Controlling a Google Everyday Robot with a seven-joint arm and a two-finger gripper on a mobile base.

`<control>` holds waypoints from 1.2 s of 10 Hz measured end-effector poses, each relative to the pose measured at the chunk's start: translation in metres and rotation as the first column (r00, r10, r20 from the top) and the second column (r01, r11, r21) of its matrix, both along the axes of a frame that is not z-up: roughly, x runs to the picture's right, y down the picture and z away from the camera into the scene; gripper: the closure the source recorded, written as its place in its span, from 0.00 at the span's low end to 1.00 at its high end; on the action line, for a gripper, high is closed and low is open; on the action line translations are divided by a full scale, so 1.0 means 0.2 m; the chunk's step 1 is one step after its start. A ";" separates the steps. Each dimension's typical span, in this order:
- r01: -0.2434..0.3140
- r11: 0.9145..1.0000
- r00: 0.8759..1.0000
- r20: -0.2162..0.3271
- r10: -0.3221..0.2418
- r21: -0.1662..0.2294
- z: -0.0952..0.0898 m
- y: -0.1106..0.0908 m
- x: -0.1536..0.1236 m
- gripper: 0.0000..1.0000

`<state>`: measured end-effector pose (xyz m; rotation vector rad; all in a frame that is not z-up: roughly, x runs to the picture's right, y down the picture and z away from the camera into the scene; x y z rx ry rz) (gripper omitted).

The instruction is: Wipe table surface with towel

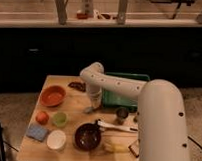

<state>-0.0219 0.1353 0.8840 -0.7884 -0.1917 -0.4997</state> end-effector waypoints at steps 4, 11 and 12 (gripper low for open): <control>-0.002 1.000 0.996 0.095 -0.001 0.030 0.04 -0.04 -0.24 1.00; 0.023 1.000 0.971 0.237 -0.021 -0.003 -0.02 0.09 -0.42 1.00; 0.009 1.000 0.974 0.228 -0.006 -0.013 -0.03 0.12 -0.38 1.00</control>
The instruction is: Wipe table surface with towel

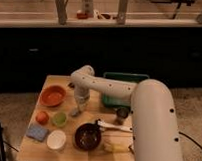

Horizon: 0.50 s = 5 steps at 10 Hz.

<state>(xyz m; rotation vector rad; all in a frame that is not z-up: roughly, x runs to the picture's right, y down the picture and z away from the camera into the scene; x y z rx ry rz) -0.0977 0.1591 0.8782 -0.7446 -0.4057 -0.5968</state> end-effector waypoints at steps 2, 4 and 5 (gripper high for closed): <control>-0.024 1.000 0.999 -0.028 0.023 -0.009 0.00 0.02 0.08 1.00; -0.049 0.999 0.997 -0.059 0.049 -0.001 0.01 0.00 0.15 1.00; -0.059 0.998 0.996 -0.069 0.059 0.004 0.02 -0.01 0.18 1.00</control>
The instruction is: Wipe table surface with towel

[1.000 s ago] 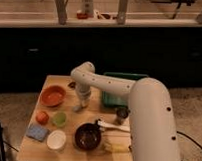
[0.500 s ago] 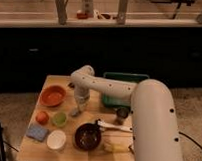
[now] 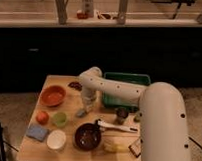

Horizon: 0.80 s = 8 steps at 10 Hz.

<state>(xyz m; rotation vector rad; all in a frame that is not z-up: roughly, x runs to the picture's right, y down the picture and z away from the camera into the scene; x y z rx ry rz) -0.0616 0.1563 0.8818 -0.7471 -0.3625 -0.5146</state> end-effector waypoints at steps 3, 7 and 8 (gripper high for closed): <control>-0.024 1.000 1.000 -0.007 0.024 0.017 0.07 -0.08 -0.01 1.00; -0.032 0.999 0.999 0.010 0.032 0.024 0.09 -0.11 -0.06 1.00; -0.038 0.999 0.999 0.014 0.037 0.029 0.09 -0.12 -0.07 1.00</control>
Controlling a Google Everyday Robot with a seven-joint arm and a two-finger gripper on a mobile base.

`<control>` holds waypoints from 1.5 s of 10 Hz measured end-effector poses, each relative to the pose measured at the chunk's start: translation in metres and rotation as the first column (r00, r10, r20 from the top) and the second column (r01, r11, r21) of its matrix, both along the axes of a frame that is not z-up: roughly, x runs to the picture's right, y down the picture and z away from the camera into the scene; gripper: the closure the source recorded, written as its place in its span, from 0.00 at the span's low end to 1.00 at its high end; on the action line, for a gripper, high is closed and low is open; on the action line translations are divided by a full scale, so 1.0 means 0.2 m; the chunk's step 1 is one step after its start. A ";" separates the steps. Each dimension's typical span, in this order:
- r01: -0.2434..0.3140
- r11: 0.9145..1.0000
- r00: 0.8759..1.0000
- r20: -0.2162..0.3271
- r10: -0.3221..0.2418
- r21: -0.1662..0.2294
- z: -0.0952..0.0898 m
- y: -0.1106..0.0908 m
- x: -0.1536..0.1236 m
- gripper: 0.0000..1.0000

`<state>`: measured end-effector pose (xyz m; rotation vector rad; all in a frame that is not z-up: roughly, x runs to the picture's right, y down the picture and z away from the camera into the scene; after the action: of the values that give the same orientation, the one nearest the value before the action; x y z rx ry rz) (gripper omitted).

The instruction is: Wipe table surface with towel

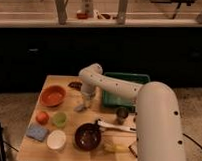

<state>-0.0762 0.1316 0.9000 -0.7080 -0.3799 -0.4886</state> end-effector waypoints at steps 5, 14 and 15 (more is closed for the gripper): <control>-0.005 1.000 1.000 0.005 0.005 0.006 0.00 -0.01 -0.02 1.00; -0.005 1.000 1.000 0.004 0.005 0.005 0.00 -0.01 -0.01 1.00; -0.005 1.000 1.000 0.004 0.005 0.005 0.00 -0.01 -0.01 1.00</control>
<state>-0.0792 0.1289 0.8993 -0.7007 -0.3839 -0.4858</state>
